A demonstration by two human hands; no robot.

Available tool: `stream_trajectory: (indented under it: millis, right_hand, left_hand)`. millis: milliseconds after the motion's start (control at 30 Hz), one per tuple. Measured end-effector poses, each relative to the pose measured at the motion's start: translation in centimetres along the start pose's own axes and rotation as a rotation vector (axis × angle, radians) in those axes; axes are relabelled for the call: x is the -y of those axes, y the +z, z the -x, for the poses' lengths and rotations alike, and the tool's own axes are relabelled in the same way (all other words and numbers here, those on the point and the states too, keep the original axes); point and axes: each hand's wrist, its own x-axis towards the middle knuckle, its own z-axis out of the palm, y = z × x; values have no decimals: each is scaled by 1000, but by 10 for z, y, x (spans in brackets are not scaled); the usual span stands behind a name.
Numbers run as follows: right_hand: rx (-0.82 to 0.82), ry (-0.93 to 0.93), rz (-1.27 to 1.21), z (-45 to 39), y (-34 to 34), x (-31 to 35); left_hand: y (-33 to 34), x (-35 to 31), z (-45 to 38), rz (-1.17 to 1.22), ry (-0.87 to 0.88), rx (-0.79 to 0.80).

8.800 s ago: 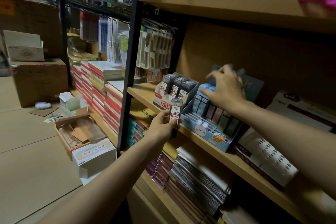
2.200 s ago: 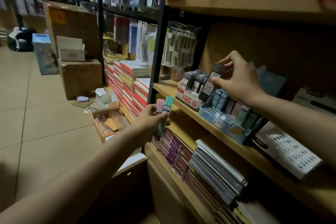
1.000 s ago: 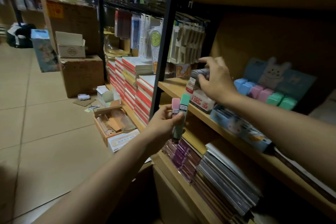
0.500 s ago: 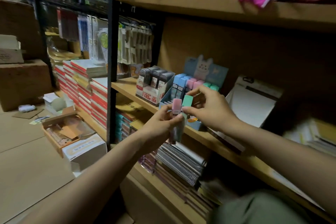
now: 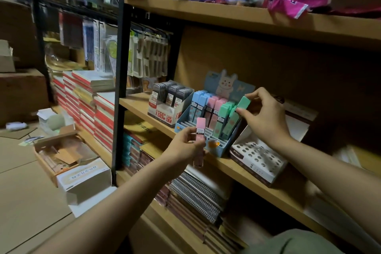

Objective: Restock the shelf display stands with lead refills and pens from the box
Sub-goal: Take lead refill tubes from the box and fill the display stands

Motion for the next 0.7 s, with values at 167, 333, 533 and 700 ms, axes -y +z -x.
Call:
stream_trajectory:
  millis: [167, 333, 533, 700]
  right_hand:
    - [61, 27, 48, -1, 16, -9]
    - [86, 39, 72, -3, 21, -12]
    - [145, 10, 117, -2, 23, -12]
    - [119, -4, 211, 5, 29, -16]
  left_hand:
    - [-2, 1, -11, 102, 61, -55]
    - [-2, 4, -19, 59, 51, -90]
    - [-2, 9, -21, -20, 74, -51]
    - [0, 13, -19, -44, 104, -77]
